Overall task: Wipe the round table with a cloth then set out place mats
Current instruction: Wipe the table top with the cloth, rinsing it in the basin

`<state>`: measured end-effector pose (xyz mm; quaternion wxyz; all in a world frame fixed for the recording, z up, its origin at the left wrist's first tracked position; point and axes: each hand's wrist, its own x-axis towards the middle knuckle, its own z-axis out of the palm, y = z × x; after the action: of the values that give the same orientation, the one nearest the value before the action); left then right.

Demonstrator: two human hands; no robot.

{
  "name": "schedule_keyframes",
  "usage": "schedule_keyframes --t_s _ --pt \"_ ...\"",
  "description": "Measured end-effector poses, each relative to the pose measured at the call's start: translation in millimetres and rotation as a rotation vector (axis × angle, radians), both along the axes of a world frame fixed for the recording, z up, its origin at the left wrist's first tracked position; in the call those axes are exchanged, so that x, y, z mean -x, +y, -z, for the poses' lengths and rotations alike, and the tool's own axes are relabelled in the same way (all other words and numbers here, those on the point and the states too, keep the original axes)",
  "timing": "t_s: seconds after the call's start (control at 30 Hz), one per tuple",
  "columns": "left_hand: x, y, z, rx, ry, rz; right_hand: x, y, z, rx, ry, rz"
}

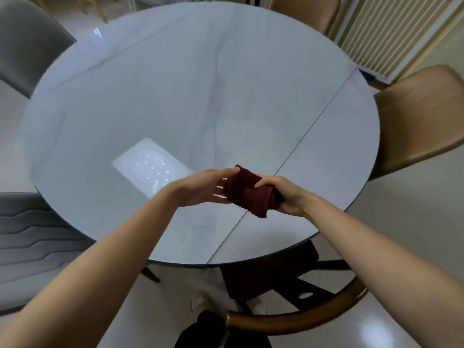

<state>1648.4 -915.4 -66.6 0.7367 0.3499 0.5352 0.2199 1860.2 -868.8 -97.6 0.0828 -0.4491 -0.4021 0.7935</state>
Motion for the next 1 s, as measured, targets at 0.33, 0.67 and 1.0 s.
schedule_keyframes --t_s 0.33,0.67,1.0 --pt "24 -18 -31 -0.097 0.137 -0.127 35 -11 -37 0.040 -0.093 -0.015" --pt "136 -11 -63 -0.163 0.349 -0.037 176 -16 -71 -0.403 -0.323 0.101" --pt "182 34 -37 -0.043 0.396 -0.204 259 -29 -71 -0.909 -0.692 -0.190"
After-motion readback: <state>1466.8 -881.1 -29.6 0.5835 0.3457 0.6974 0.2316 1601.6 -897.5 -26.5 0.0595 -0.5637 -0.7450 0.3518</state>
